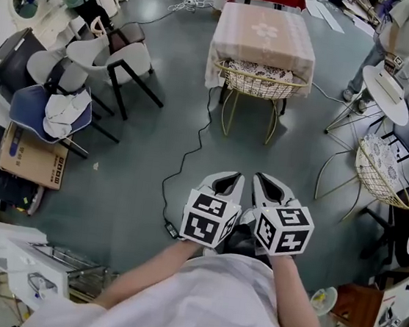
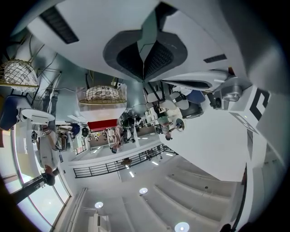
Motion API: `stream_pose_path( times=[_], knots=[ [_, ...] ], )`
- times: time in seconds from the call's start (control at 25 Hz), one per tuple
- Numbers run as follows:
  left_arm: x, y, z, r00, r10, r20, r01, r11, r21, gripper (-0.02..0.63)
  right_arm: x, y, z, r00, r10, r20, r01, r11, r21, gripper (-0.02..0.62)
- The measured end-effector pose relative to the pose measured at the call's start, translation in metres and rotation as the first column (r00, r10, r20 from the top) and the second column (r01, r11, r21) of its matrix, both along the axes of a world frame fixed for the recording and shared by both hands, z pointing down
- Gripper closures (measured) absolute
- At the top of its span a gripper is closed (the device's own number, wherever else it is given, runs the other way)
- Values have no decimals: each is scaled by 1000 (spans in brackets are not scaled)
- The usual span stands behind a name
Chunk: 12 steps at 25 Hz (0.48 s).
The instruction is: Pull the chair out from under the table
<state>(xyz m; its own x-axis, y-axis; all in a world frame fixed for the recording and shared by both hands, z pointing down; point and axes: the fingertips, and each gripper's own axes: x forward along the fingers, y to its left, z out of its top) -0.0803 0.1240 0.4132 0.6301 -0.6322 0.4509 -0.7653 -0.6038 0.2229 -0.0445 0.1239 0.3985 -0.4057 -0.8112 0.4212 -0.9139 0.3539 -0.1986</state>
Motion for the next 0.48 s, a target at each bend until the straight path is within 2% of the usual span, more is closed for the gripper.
stream_pose_path(
  times=[0.24, 0.48],
  knots=[
    [5, -29, 1, 1000, -10, 24, 9, 1000, 8, 603, 3, -27, 8, 1000, -23, 15, 23, 1000, -6, 592],
    [21, -72, 8, 999, -19, 45, 20, 1000, -7, 603, 23, -69, 13, 999, -24, 32, 24, 1000, -17, 592]
  ],
)
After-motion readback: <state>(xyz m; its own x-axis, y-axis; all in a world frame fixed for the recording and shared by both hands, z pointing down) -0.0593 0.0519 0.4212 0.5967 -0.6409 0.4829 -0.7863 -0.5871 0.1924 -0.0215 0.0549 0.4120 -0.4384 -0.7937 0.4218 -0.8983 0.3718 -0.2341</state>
